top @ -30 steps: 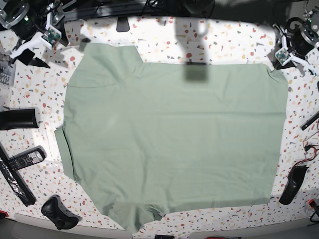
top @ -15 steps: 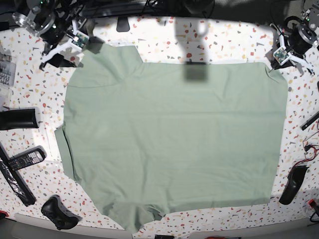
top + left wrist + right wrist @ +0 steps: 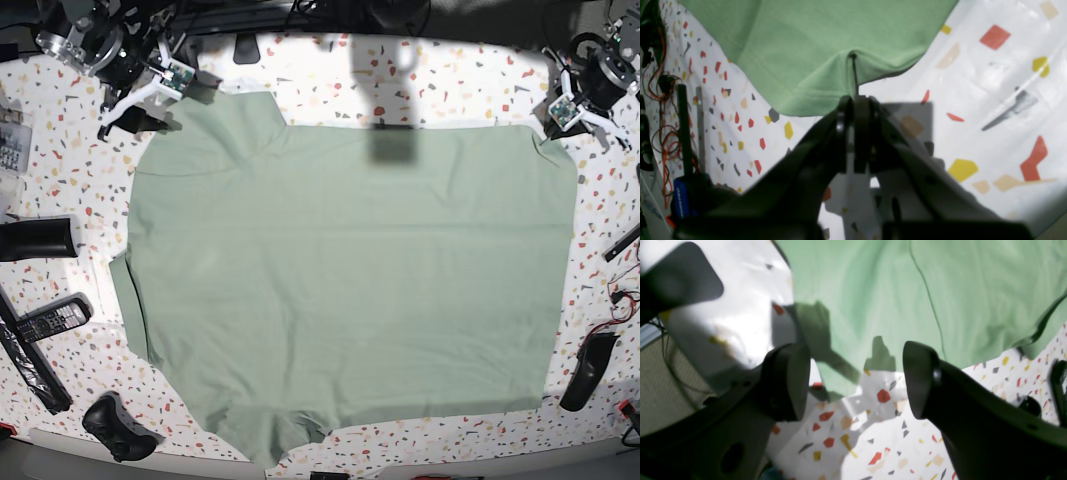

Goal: Fold the T-shirt properly
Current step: 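Grasp the shirt's shoulder edges with both grippers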

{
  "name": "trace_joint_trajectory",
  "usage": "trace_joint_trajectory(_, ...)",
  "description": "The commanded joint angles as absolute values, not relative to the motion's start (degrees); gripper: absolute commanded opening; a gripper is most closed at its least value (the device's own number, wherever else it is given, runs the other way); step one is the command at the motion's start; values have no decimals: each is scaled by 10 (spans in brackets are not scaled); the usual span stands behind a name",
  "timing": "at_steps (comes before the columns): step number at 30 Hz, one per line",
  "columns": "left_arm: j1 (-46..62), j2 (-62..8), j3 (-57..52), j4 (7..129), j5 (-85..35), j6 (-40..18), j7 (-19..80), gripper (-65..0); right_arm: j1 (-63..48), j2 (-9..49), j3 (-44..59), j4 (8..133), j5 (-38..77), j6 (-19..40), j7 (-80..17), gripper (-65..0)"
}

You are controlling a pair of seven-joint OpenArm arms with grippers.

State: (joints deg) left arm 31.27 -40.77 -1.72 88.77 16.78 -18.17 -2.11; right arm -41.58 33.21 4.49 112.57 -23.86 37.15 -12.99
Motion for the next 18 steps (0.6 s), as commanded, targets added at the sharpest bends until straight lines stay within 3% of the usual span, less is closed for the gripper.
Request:
trace_joint_trajectory(1,312,-418,-22,896,164,-176,-31,-650,-416,340,48,1133,-234,371,-123,-233)
trace_joint_trajectory(13,312,-418,-22,896,164,-176,-31,-650,-388,340,48,1039,-234,353,-56,-242)
trace_joint_trajectory(15,312,-418,-22,896,164,-176,-31,-650,-388,340,48,1039,-234,353,-55,-319)
trace_joint_trajectory(18,312,-418,-22,896,164,-176,-31,-650,-388,340,48,1039,-234,353,-55,-493)
